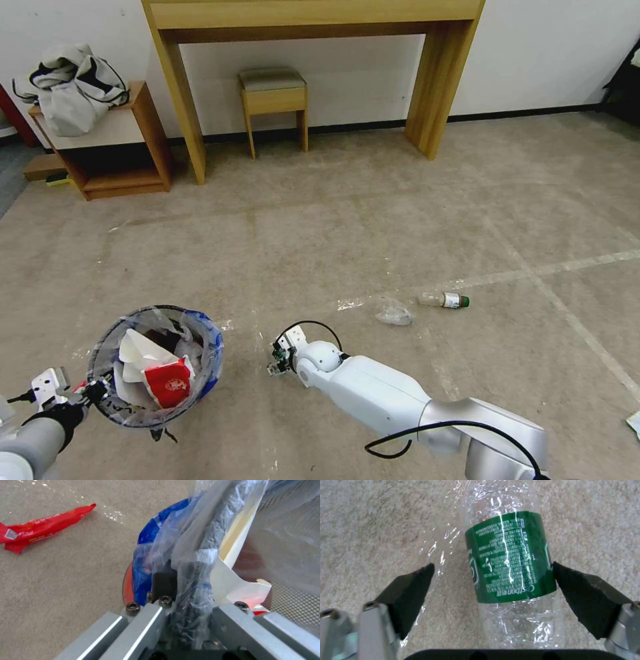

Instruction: Pick up the trash bin and place the garbage on the floor into it.

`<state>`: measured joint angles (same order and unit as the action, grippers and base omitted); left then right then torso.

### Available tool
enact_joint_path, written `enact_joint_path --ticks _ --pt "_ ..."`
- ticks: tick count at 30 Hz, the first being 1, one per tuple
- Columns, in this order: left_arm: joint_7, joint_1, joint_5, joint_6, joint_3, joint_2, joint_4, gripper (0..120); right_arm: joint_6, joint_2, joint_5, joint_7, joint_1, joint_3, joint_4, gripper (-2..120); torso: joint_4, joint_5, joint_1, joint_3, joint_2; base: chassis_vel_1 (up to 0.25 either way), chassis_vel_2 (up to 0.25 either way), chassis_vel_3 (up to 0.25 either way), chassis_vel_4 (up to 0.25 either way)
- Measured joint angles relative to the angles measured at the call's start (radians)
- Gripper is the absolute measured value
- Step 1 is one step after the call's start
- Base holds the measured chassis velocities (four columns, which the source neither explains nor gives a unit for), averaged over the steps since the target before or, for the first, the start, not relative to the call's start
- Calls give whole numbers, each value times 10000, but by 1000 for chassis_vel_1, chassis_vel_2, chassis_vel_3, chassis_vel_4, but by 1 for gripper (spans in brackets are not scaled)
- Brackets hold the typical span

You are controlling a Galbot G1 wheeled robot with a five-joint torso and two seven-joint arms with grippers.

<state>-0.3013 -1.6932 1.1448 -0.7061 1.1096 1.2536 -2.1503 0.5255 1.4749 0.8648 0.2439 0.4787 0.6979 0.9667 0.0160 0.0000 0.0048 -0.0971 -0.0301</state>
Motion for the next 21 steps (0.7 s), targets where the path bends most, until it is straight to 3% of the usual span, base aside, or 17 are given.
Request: enact_joint_path --ticks 9,17,21 --pt "0 -3 0 8 -24 27 -30 0 -79 65 -202 -84 56 0 -287 79 1 1 0 0 0 0 0 0 0" --pt "2 25 -1 22 -60 35 13 0 -190 78 -444 -231 98 -64 -553 44 0 2 -1 1 0 0 0 0 0" --pt "3 74 -10 25 -103 40 50 0 -204 14 -474 -234 129 -74 -499 38 0 3 -1 1 -1 0 0 0 0"
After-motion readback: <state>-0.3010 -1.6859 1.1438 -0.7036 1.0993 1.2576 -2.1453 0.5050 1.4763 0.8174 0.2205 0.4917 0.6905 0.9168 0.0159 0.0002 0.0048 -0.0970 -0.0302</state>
